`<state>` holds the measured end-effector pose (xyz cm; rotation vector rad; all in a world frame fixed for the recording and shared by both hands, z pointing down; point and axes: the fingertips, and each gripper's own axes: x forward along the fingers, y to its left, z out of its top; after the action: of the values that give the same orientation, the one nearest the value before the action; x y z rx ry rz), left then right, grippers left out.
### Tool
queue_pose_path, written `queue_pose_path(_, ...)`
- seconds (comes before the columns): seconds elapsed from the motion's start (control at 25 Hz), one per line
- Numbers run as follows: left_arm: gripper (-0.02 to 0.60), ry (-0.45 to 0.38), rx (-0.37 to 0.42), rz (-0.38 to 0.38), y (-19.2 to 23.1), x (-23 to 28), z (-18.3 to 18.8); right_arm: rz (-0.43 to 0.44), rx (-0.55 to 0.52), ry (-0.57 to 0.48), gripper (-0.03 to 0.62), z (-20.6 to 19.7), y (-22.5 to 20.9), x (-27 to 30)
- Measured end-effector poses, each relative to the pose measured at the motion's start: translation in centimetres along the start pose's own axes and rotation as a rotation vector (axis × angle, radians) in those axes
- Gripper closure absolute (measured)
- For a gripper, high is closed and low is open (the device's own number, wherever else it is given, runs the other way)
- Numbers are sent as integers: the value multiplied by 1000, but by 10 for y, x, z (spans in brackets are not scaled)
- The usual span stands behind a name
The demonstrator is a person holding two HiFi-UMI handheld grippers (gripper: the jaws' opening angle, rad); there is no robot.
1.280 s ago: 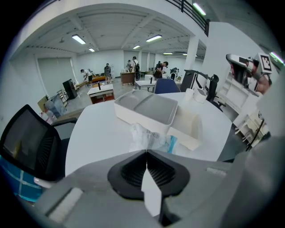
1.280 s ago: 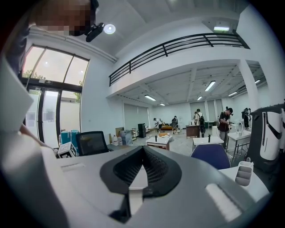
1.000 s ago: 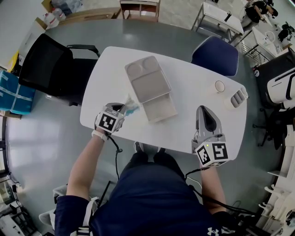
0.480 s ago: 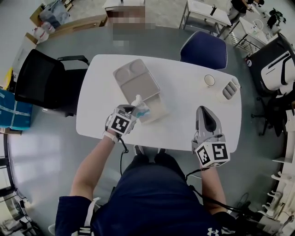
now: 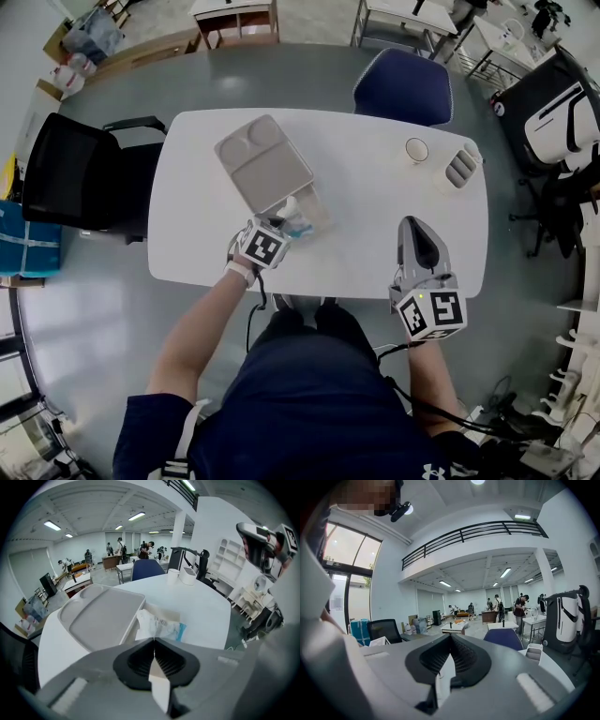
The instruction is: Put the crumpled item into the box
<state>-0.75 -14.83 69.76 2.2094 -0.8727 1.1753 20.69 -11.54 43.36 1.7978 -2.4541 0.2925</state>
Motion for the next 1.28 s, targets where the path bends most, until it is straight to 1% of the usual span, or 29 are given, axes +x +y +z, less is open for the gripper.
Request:
queue_pose_path(0.08,575,33,-17,-22,-3,12,-8,-3,4,6,591,-2,-2,-1)
queue_pose_path(0.2,574,78,-26,-19,5,23,-17,-7,9,15,591,-8,-1,0)
queue_pose_path(0.28,574,100,-29,-10,12,27,-20,-10,12,21,591,-11,-1,2)
queue_pose_path(0.4,574,117,-5,29,22,30,-19,-13,20,28,591,-15,-2,2)
queue_pose_path(0.56,572,149,-3,52,26,39,-24,-8,24,35,591,-19,-2,5)
queue_pose_path(0.64,552,152,-16,50,24,43,-27,-4,25,42,591,-22,-1,8)
queue_pose_path(0.68,514,148,-21,47,23,43,-27,-2,25,46,591,-23,-1,10)
queue_pose_path(0.72,480,139,-21,48,23,42,-25,1,25,48,591,-25,-1,11)
queue_pose_path(0.8,456,114,-18,53,25,36,-20,8,26,51,591,-26,1,15)
queue_pose_path(0.92,446,88,-49,26,17,28,-18,21,24,48,591,-23,2,19)
queue_pose_path(1.0,446,48,-43,47,18,13,-7,34,20,46,591,-20,2,22)
queue_pose_path(1.04,446,25,-53,47,18,6,-4,42,16,44,591,-18,3,23)
queue_pose_path(1.16,446,-79,-140,18,18,-19,5,64,-2,40,591,-13,9,30)
queue_pose_path(1.28,446,-223,-216,52,42,-61,21,86,-13,28,591,-7,17,41)
